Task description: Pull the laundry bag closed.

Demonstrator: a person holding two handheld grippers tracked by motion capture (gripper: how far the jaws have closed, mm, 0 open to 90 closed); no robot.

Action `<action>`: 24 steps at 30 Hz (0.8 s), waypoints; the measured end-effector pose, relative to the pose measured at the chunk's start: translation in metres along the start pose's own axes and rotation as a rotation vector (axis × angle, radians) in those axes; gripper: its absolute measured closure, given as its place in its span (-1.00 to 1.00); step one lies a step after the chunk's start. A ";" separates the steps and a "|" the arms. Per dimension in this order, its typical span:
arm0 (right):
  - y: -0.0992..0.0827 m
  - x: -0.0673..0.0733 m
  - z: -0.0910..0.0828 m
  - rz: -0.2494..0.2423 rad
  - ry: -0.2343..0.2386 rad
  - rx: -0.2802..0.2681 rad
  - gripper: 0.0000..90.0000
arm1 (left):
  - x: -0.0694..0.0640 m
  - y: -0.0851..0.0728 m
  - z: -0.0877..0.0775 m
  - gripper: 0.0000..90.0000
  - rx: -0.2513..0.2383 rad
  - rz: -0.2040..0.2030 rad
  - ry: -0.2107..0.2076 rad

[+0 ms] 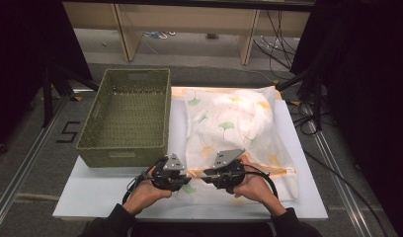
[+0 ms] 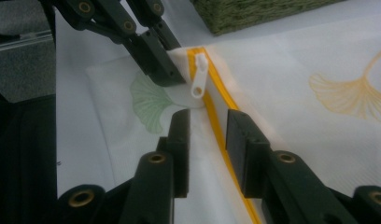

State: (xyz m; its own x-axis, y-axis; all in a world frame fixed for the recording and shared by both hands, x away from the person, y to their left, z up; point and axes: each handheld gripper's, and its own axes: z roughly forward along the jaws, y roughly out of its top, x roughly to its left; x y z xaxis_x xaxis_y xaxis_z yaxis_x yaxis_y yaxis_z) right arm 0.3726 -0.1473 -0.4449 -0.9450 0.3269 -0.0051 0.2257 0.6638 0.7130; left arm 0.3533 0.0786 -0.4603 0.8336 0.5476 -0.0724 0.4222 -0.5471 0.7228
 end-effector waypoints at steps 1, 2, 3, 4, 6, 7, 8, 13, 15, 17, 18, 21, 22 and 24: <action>0.001 0.000 0.002 0.006 -0.003 0.004 0.63 | 0.000 0.000 0.000 0.91 0.003 0.020 -0.002; 0.002 -0.001 0.004 -0.010 0.000 0.008 0.66 | -0.001 0.000 0.001 0.91 0.000 -0.005 -0.007; 0.003 -0.001 0.006 0.001 0.004 0.009 0.67 | -0.001 0.000 0.000 0.91 0.004 0.017 -0.010; 0.003 -0.001 0.008 -0.013 0.019 0.014 0.67 | -0.001 0.000 0.000 0.91 0.010 0.028 -0.006; 0.003 -0.002 0.011 -0.005 0.019 0.018 0.67 | -0.002 0.000 0.001 0.91 0.007 0.008 -0.005; 0.003 -0.002 0.012 0.000 0.023 0.022 0.67 | -0.002 0.000 0.002 0.91 0.004 0.010 -0.016; 0.004 -0.004 0.014 -0.004 0.030 0.018 0.67 | -0.002 0.000 0.001 0.91 0.001 0.015 -0.022; 0.007 -0.006 0.018 -0.028 0.053 0.008 0.78 | -0.001 -0.001 0.000 0.88 0.007 0.030 -0.029; 0.010 -0.004 0.021 -0.042 0.048 0.019 0.86 | 0.000 -0.002 0.000 0.84 0.003 0.018 -0.036; 0.011 -0.003 0.023 -0.058 0.031 0.032 0.87 | 0.003 -0.002 -0.003 0.73 -0.006 -0.008 -0.051; 0.012 -0.003 0.024 -0.072 0.033 0.032 0.87 | 0.005 -0.003 -0.003 0.64 -0.013 -0.009 -0.062; 0.012 -0.003 0.025 -0.068 0.026 0.044 0.88 | 0.009 -0.005 -0.002 0.49 -0.041 -0.094 -0.092; 0.012 -0.003 0.026 -0.069 0.026 0.043 0.88 | 0.014 -0.006 -0.001 0.47 -0.048 -0.133 -0.114; 0.013 -0.004 0.029 -0.087 0.028 0.043 0.88 | 0.018 -0.008 -0.002 0.40 -0.061 -0.214 -0.127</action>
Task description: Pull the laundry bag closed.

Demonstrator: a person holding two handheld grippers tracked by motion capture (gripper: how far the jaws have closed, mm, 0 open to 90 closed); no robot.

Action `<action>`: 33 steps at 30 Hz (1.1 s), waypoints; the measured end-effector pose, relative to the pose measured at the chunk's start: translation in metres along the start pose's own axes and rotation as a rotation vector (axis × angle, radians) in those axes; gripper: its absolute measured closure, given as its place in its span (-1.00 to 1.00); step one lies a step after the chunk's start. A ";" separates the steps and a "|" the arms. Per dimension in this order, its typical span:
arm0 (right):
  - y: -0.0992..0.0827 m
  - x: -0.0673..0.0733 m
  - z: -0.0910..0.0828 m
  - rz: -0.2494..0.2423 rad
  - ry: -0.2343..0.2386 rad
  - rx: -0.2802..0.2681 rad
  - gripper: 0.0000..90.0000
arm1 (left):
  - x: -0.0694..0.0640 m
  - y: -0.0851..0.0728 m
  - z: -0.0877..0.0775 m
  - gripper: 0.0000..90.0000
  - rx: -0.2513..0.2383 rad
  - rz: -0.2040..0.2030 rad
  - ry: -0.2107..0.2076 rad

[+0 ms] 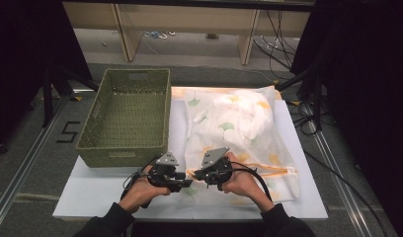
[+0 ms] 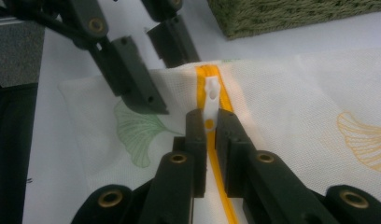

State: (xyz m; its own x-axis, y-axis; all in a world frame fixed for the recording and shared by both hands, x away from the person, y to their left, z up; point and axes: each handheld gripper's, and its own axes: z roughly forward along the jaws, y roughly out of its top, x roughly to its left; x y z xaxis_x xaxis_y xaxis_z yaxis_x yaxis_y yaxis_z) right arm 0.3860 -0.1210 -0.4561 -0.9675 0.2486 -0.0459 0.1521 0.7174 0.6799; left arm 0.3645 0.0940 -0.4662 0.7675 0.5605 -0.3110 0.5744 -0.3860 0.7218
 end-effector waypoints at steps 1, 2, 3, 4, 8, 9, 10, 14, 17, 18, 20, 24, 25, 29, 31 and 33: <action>0.000 0.000 0.001 -0.005 -0.001 0.002 0.88 | 0.003 0.000 0.000 0.41 -0.019 -0.027 -0.018; 0.000 0.000 0.002 -0.013 -0.001 0.007 0.88 | 0.006 -0.001 -0.002 0.41 -0.025 -0.044 -0.018; -0.001 0.001 0.001 0.000 -0.003 0.015 0.88 | 0.008 -0.001 -0.002 0.41 -0.030 -0.059 -0.016; -0.001 0.001 0.002 0.002 -0.001 0.015 0.88 | 0.009 -0.001 -0.002 0.42 -0.027 -0.062 -0.012; -0.001 0.002 0.004 -0.005 0.002 0.025 0.88 | 0.012 -0.002 0.000 0.49 -0.015 -0.082 -0.011; -0.001 0.002 0.005 -0.006 0.003 0.027 0.88 | 0.012 -0.002 0.000 0.54 -0.015 -0.079 -0.018; -0.001 0.002 0.006 -0.016 0.007 0.029 0.88 | 0.012 -0.002 0.000 0.58 -0.016 -0.082 -0.015; -0.001 0.003 0.008 -0.030 0.014 0.030 0.86 | 0.010 -0.002 -0.002 0.75 -0.032 -0.059 0.001; -0.002 0.004 0.008 0.006 0.022 0.034 0.82 | 0.005 -0.001 -0.005 0.83 -0.025 0.018 0.014; -0.002 0.004 0.008 0.006 0.024 0.036 0.82 | 0.003 0.000 -0.004 0.84 -0.024 0.042 0.022; -0.002 0.004 0.008 0.014 0.032 0.025 0.82 | 0.000 0.000 -0.003 0.85 -0.020 0.059 0.018; -0.002 0.004 0.008 0.012 0.034 0.025 0.85 | -0.003 0.001 -0.003 0.86 -0.012 0.098 0.027; -0.002 0.003 0.008 0.009 0.031 0.022 0.87 | -0.002 0.001 -0.004 0.86 -0.009 0.107 0.023; -0.002 0.003 0.006 0.011 0.024 0.015 0.94 | -0.004 0.000 -0.003 0.86 -0.012 0.092 0.031; -0.002 0.002 0.005 0.018 0.032 0.009 0.97 | -0.003 0.001 -0.004 0.86 -0.006 0.103 0.042; -0.002 0.002 0.003 0.019 0.028 0.009 0.97 | -0.004 0.001 -0.004 0.86 -0.016 0.103 0.035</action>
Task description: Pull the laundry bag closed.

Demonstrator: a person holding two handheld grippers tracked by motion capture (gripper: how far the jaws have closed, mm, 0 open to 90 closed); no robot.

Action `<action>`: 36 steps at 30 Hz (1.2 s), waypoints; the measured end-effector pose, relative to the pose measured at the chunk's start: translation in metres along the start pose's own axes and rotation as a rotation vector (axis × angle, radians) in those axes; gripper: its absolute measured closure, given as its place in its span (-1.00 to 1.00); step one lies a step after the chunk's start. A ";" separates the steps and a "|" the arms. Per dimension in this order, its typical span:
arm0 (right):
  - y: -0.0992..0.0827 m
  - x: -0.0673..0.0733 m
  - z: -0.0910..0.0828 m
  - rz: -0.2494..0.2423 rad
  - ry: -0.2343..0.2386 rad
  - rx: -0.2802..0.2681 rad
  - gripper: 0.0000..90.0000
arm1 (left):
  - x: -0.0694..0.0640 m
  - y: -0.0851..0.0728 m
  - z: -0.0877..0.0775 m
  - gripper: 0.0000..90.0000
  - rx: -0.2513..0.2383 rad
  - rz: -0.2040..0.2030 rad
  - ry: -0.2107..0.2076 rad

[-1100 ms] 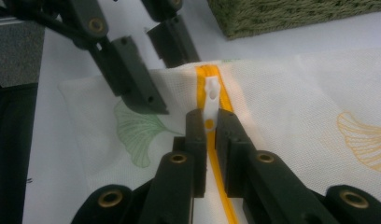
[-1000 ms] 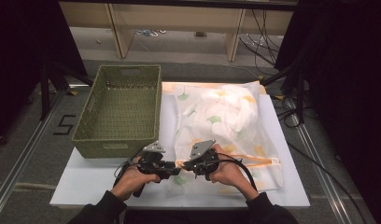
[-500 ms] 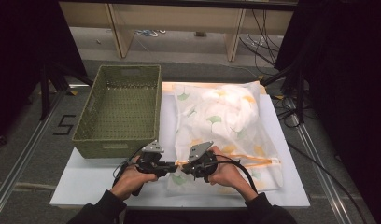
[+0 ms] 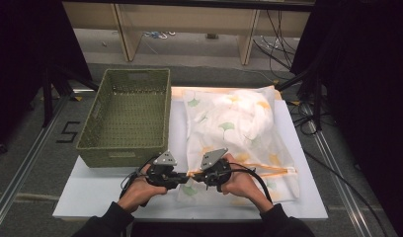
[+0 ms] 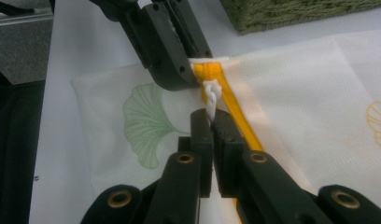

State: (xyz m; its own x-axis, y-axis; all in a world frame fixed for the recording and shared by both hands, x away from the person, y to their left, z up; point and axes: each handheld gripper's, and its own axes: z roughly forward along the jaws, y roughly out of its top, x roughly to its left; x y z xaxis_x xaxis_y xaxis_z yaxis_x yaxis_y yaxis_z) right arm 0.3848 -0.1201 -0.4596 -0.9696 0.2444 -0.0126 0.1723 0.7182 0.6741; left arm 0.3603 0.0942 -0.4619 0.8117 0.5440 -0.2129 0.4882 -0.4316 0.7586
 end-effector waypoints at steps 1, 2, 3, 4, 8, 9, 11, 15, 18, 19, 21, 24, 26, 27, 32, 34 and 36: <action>0.000 0.000 -0.002 0.004 0.000 -0.008 0.98 | -0.001 0.000 0.000 0.86 -0.002 -0.005 0.000; 0.001 -0.001 -0.003 0.011 0.005 -0.016 0.98 | -0.001 0.000 0.000 0.86 -0.002 -0.002 -0.001; 0.001 -0.001 -0.003 0.015 0.004 -0.018 0.98 | -0.001 0.001 0.000 0.86 -0.006 -0.001 -0.008; 0.001 0.000 -0.003 0.024 0.004 -0.017 0.98 | -0.002 0.001 0.000 0.86 -0.004 0.006 -0.011; 0.001 -0.001 -0.001 0.025 0.009 -0.027 0.98 | -0.006 0.002 0.001 0.86 0.004 0.029 -0.012; 0.001 -0.001 -0.001 0.025 0.005 -0.027 0.99 | -0.006 0.002 0.001 0.86 0.008 0.029 -0.006; 0.001 -0.001 -0.001 0.025 0.003 -0.029 1.00 | -0.006 0.002 0.000 0.86 0.007 0.031 0.004; 0.002 0.001 -0.001 0.045 -0.009 -0.014 1.00 | -0.008 0.003 0.001 0.89 0.017 0.081 0.014; 0.001 0.001 0.001 0.052 -0.030 0.009 1.00 | -0.010 0.003 0.001 0.91 0.037 0.092 0.028; 0.000 0.002 0.002 0.053 -0.029 0.012 1.00 | -0.011 0.003 0.001 0.91 0.033 0.101 0.034; 0.001 0.001 0.002 0.041 -0.039 0.009 1.00 | -0.009 0.004 0.000 0.91 0.035 0.125 0.031; -0.001 0.000 0.002 0.038 -0.065 0.043 1.00 | -0.010 0.004 -0.002 0.91 0.008 0.104 0.024; -0.003 -0.001 0.002 0.068 -0.060 0.046 1.00 | -0.010 0.004 -0.002 0.90 0.004 0.096 0.027; -0.004 -0.003 0.001 0.067 -0.058 0.042 1.00 | -0.011 0.003 -0.001 0.89 0.004 0.054 0.021; -0.004 0.000 0.002 0.034 -0.070 0.038 1.00 | -0.005 0.003 0.004 0.60 0.006 -0.019 -0.001; -0.003 0.001 0.002 0.040 -0.055 0.050 1.00 | -0.001 0.005 0.004 0.51 -0.001 -0.022 0.002; -0.002 0.003 0.002 0.044 -0.050 0.046 1.00 | 0.002 0.005 0.005 0.51 -0.013 -0.053 -0.016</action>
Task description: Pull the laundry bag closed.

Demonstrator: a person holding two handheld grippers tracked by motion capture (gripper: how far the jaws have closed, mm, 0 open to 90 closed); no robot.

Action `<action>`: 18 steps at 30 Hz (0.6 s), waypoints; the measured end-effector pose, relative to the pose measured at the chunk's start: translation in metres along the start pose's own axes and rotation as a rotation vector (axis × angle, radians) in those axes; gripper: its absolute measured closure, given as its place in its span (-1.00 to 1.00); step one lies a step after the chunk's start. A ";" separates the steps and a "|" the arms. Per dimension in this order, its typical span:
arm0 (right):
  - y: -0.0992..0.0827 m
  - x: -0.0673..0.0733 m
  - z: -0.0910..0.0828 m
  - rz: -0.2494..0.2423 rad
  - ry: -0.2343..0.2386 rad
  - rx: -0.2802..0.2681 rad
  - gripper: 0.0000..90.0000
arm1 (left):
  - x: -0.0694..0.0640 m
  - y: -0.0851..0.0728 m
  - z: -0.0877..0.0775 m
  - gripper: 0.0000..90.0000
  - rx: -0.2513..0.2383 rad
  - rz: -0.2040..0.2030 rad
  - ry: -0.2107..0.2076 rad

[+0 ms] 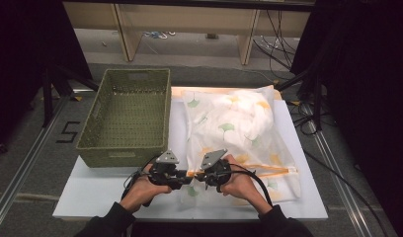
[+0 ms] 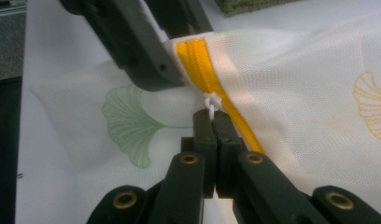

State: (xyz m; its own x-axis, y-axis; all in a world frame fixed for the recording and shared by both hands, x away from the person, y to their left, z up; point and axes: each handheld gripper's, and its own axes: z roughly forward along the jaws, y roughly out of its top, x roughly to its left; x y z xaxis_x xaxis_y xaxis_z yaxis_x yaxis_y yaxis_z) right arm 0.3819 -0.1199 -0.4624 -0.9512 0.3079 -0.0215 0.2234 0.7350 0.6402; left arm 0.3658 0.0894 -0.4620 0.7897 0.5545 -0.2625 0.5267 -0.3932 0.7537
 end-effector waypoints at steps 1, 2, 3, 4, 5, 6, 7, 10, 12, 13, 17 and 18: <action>0.001 -0.002 0.000 -0.040 -0.010 -0.011 1.00 | 0.001 0.000 0.000 0.54 -0.003 -0.007 -0.001; 0.000 0.001 0.001 0.007 -0.004 -0.011 1.00 | 0.001 0.000 0.000 0.59 -0.005 -0.023 -0.003; 0.000 0.001 0.001 0.004 -0.007 -0.009 1.00 | 0.000 0.000 0.000 0.67 -0.017 -0.030 -0.003; 0.000 0.001 0.000 0.005 -0.006 -0.010 1.00 | 0.001 0.000 -0.001 0.72 -0.006 -0.011 0.006; 0.000 0.000 0.000 -0.004 0.000 -0.009 1.00 | -0.001 0.000 -0.001 0.77 -0.020 -0.005 -0.001; 0.001 -0.001 0.000 -0.016 0.001 -0.016 1.00 | -0.002 -0.001 -0.002 0.80 -0.015 0.010 0.001; 0.001 -0.001 0.000 -0.018 0.002 -0.018 1.00 | -0.004 -0.001 -0.001 0.83 -0.012 0.026 0.006; 0.001 0.000 -0.001 -0.015 0.002 -0.027 1.00 | -0.006 0.000 -0.001 0.86 0.001 0.056 -0.001; 0.001 -0.001 -0.001 -0.004 0.008 -0.033 1.00 | -0.008 0.000 0.000 0.86 0.006 0.066 0.005; 0.001 0.000 -0.001 -0.003 0.007 -0.035 1.00 | -0.008 -0.001 0.000 0.86 0.014 0.065 0.012; 0.002 -0.001 -0.001 -0.004 0.013 -0.032 1.00 | -0.008 -0.001 0.000 0.87 0.003 0.062 0.006; 0.001 0.002 -0.002 0.011 0.011 -0.022 1.00 | -0.008 -0.001 0.000 0.87 0.010 0.073 0.009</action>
State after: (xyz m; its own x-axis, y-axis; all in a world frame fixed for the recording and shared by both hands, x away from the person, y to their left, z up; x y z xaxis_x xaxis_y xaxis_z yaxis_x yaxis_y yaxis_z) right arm 0.3801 -0.1193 -0.4603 -0.9510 0.3092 -0.0065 0.2290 0.7182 0.6571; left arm 0.3590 0.0856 -0.4603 0.8230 0.5310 -0.2018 0.4714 -0.4400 0.7644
